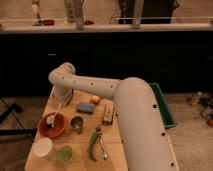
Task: Wipe red bowl with brush
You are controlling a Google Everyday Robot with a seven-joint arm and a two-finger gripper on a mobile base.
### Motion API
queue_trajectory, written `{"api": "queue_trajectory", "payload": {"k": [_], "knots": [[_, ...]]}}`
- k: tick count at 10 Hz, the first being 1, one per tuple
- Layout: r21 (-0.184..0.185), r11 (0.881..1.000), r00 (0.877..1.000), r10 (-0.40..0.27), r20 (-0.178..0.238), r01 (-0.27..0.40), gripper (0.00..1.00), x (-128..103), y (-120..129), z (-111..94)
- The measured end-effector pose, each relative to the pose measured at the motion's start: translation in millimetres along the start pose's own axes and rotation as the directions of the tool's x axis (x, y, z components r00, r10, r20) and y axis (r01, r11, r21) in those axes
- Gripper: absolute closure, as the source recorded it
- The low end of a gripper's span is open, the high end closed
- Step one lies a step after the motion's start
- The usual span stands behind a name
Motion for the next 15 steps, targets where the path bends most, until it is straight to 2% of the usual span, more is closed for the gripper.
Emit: {"api": "queue_trajectory", "payload": {"k": [2,4,7,10,13,15], "knots": [[-0.041,0.999,1.0,0.003,-0.006,-0.004,1.0,8.4,9.2,2.0],[-0.073,0.997,1.0,-0.01,-0.012,0.009,1.0,6.6,19.2,-3.1],[-0.088,0.994,0.998,-0.064,-0.018,0.063,1.0,-9.6,19.1,-19.3],[-0.078,0.987,0.99,-0.14,0.001,0.14,1.0,-35.0,3.4,-25.9],[-0.043,0.978,0.979,-0.203,0.032,0.204,1.0,-55.3,-32.9,-17.3],[-0.04,0.976,0.977,-0.21,0.041,0.212,1.0,-51.6,-47.2,-7.3]]}}
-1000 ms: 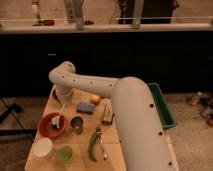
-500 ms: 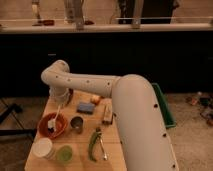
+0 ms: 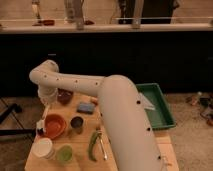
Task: Wipe red bowl with brush
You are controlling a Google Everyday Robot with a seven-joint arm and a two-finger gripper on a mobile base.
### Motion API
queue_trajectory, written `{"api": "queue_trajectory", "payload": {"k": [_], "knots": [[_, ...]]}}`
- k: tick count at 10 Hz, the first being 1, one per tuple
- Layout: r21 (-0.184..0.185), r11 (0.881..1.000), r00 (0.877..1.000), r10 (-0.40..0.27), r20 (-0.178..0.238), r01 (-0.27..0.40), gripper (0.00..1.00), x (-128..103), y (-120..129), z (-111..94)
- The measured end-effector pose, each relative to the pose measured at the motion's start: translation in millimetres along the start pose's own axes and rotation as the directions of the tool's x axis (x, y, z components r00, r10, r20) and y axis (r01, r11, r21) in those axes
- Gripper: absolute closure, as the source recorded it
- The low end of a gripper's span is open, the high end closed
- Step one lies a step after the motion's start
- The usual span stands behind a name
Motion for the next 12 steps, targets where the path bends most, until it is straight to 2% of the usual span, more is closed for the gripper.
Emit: {"api": "queue_trajectory", "payload": {"k": [2,5,6,9,12], "knots": [[-0.01,1.0,1.0,0.026,0.001,-0.026,1.0,11.4,7.5,4.9],[-0.053,0.995,0.997,0.082,-0.005,-0.082,1.0,34.0,56.1,6.5],[-0.071,0.992,0.994,0.108,-0.01,-0.108,1.0,41.3,79.5,5.2],[-0.098,0.986,0.991,0.133,-0.012,-0.133,1.0,45.3,115.9,0.9],[-0.08,0.992,0.996,0.093,0.0,-0.093,1.0,32.1,107.2,-4.3]]}}
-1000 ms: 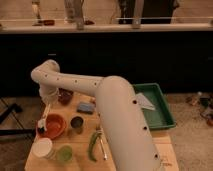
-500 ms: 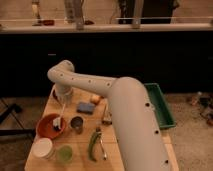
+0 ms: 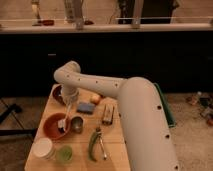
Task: Wipe red bowl with brush
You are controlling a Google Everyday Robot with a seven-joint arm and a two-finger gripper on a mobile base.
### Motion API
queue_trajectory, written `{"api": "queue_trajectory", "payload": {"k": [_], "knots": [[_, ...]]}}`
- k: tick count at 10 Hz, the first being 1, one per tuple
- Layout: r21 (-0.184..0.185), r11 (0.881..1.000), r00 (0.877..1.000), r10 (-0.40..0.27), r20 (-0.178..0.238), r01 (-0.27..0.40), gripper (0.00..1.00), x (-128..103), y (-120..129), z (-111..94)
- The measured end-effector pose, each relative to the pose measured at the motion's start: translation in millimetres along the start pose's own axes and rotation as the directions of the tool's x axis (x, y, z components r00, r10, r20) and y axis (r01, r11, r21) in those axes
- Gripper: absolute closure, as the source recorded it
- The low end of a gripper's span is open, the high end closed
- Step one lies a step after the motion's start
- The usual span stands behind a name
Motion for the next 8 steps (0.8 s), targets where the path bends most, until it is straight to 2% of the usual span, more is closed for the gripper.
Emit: {"api": "queue_trajectory", "payload": {"k": [2,5,7,8], "knots": [[0.031,0.999,0.999,-0.044,0.012,0.043,1.0,-17.8,-28.8,-4.2],[0.081,0.99,0.993,-0.116,0.036,0.113,1.0,-42.5,-89.3,-3.2],[0.087,0.989,0.991,-0.125,0.045,0.121,1.0,-45.8,-107.9,0.8],[0.085,0.989,0.992,-0.121,0.047,0.117,1.0,-44.6,-109.3,2.4]]}}
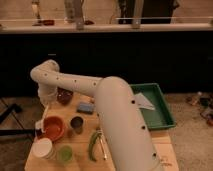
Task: Wipe red bowl with brush
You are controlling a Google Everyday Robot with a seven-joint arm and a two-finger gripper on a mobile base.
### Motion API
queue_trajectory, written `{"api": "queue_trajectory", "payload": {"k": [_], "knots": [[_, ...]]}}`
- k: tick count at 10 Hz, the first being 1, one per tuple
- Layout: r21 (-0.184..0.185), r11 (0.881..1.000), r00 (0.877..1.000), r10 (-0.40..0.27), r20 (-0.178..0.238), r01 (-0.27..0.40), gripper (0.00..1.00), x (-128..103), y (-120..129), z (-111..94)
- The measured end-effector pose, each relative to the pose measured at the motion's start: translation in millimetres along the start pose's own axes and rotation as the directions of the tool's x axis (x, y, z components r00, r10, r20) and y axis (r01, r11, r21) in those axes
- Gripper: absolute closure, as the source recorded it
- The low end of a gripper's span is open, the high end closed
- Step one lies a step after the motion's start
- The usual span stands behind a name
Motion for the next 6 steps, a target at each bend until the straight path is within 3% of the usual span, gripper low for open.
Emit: {"api": "queue_trajectory", "payload": {"k": [3,6], "knots": [[-0.025,0.998,0.999,0.05,0.005,-0.05,1.0,14.2,27.1,6.4],[-0.054,0.991,0.993,0.12,0.003,-0.12,1.0,33.1,88.1,3.4]]}}
